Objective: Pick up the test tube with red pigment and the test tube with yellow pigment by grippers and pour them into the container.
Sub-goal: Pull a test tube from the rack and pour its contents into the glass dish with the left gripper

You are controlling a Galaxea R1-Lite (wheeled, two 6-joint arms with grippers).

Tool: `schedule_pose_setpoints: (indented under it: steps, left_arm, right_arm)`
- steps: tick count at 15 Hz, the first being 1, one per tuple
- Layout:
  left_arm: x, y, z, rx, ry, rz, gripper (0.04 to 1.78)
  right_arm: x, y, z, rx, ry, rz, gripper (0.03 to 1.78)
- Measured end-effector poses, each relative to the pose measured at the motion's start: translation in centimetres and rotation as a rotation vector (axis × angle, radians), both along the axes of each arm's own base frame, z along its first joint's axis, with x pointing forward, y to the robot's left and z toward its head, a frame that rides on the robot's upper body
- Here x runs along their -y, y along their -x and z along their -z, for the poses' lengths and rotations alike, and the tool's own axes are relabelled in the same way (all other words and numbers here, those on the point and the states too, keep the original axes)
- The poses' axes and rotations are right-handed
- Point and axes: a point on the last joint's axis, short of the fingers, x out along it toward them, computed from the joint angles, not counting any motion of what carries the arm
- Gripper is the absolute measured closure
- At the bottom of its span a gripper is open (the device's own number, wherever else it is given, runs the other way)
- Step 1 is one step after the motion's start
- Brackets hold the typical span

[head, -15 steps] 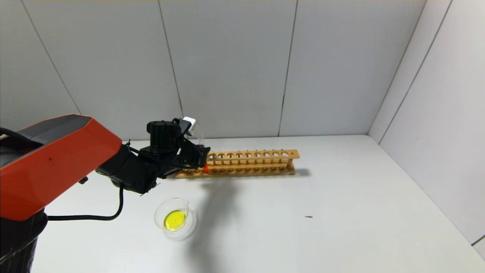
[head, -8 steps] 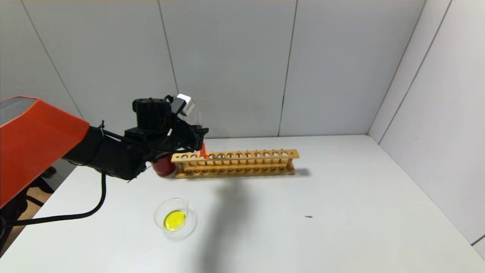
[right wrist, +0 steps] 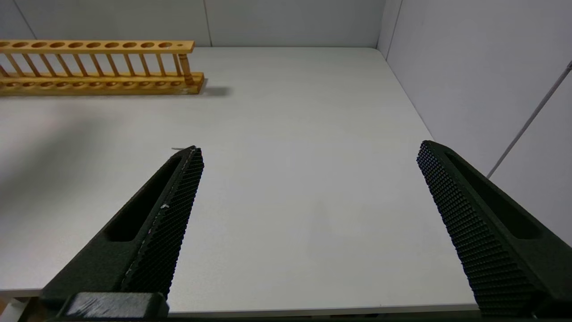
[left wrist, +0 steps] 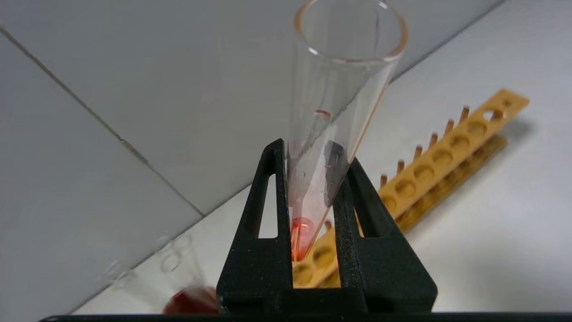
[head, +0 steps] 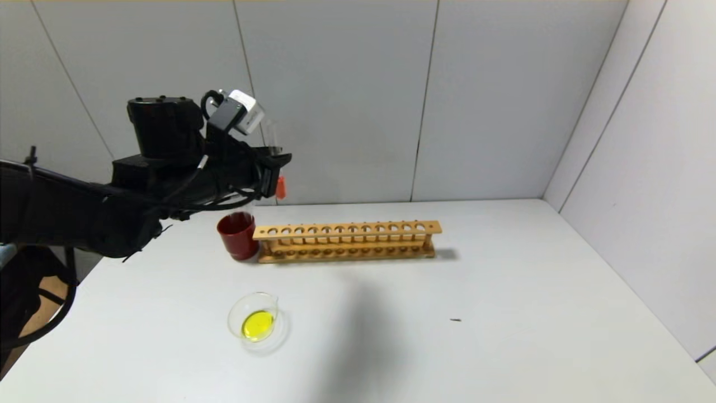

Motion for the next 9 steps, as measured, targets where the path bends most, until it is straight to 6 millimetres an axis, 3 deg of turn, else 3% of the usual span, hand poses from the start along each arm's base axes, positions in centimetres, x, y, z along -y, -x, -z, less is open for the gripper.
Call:
schedule_pose_setpoints:
  steps: [5,9]
  left_arm:
    - [-1.7,5.1,2.8,0.04,-0.261,0.051,1.5]
    - [-3.7,6.6,5.1,0.164,-0.407,0.149,1.5]
  right_arm:
    - [0.0,0.0,0.0,0.0,0.0,0.0,0.06]
    - [0.0,0.0,0.0,0.0,0.0,0.0,0.06]
